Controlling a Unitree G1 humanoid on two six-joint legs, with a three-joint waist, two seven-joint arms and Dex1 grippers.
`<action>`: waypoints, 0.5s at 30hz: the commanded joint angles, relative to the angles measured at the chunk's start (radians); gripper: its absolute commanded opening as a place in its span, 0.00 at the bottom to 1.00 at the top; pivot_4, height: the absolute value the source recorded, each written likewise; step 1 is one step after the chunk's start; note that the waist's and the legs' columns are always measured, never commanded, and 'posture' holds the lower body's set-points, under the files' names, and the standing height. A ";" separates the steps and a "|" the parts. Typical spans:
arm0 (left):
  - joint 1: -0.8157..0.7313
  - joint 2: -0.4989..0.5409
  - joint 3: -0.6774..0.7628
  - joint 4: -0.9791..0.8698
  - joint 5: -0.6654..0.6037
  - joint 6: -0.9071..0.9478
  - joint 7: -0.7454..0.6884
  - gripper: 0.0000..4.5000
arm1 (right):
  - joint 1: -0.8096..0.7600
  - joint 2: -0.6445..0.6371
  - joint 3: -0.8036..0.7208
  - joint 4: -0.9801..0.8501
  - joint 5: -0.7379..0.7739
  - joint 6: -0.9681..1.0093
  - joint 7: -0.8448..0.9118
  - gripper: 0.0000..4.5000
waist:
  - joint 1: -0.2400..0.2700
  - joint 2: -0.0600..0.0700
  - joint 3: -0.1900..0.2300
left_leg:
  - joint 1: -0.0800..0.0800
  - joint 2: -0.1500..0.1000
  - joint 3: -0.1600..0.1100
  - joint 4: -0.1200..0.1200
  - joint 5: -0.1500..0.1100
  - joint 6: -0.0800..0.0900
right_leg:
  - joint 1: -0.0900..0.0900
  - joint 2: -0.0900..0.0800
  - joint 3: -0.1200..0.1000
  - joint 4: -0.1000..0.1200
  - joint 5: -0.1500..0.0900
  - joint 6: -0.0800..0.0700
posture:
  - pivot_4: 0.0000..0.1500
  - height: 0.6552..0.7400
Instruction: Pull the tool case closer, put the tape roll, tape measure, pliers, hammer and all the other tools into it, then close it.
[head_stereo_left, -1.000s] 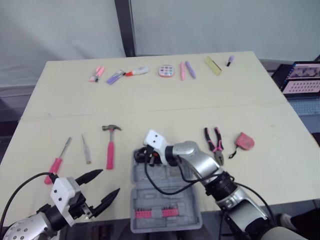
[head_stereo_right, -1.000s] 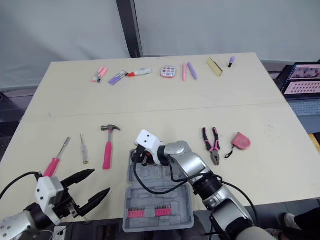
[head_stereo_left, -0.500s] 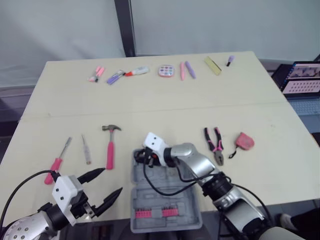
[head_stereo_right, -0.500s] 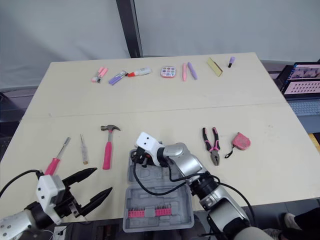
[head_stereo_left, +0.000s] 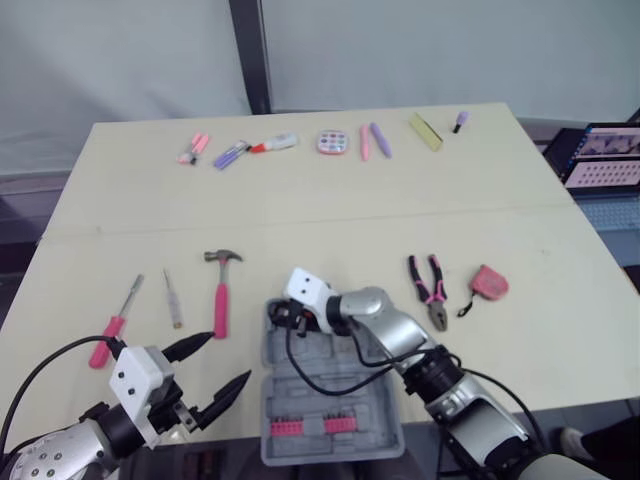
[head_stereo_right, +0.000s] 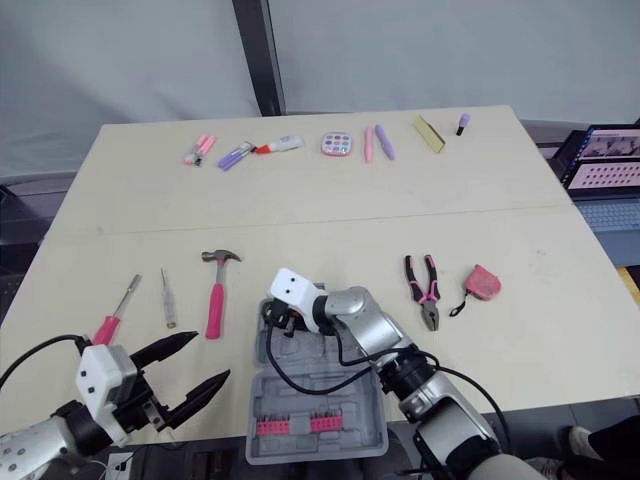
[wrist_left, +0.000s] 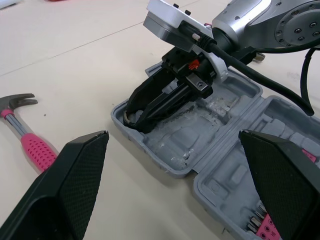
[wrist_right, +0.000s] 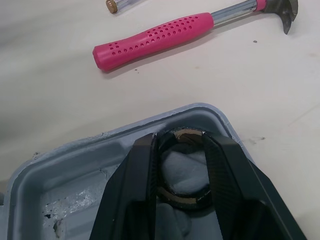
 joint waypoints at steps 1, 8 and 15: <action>0.006 0.003 -0.001 -0.045 -0.016 -0.001 0.005 1.00 | 0.022 -0.004 0.028 0.001 -0.029 0.018 -0.002 0.33 | 0.000 0.000 0.000 | 0.000 0.000 0.000 0.000 0.000 0.000 | 0.000 0.000 0.000 0.000 0.000 0.000 | 1.00 1.00; 0.005 0.001 -0.001 -0.048 -0.023 0.007 0.005 1.00 | 0.028 0.010 0.002 -0.020 -0.006 0.031 0.001 0.33 | 0.001 0.000 0.000 | 0.000 0.000 0.000 0.000 0.000 0.000 | 0.000 0.000 0.000 0.000 0.000 0.000 | 1.00 1.00; 0.003 -0.008 -0.017 -0.052 -0.030 0.011 0.009 1.00 | 0.027 0.033 -0.083 -0.095 0.092 0.084 0.021 0.33 | 0.001 0.000 0.000 | 0.000 0.000 0.000 0.000 0.000 0.000 | 0.000 0.000 0.000 0.000 0.000 0.000 | 1.00 1.00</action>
